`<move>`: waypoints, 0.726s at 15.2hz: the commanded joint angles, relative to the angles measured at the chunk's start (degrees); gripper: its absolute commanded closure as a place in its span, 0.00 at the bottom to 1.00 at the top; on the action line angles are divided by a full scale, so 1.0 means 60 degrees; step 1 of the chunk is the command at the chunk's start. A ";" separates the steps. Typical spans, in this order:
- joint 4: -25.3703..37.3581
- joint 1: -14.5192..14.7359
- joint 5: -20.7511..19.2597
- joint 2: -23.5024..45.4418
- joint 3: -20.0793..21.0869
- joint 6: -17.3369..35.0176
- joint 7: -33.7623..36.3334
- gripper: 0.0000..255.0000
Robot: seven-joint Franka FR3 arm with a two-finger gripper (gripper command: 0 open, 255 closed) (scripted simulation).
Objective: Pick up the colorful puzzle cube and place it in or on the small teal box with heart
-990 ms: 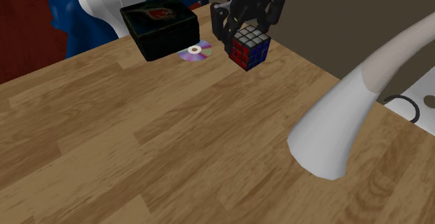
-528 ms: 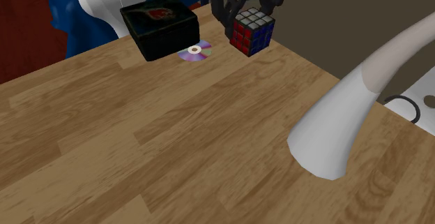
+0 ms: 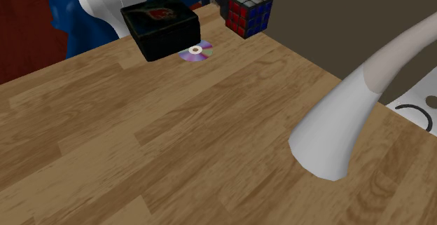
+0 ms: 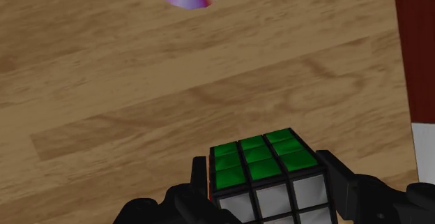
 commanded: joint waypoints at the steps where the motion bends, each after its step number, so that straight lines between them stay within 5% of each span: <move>1: -0.1443 -0.0191 0.0166 -0.1016 -0.0005 0.0446 -0.0104 1.00; 11: -0.6752 -0.0544 0.0830 -0.5458 -0.0299 0.1355 -0.0672 1.00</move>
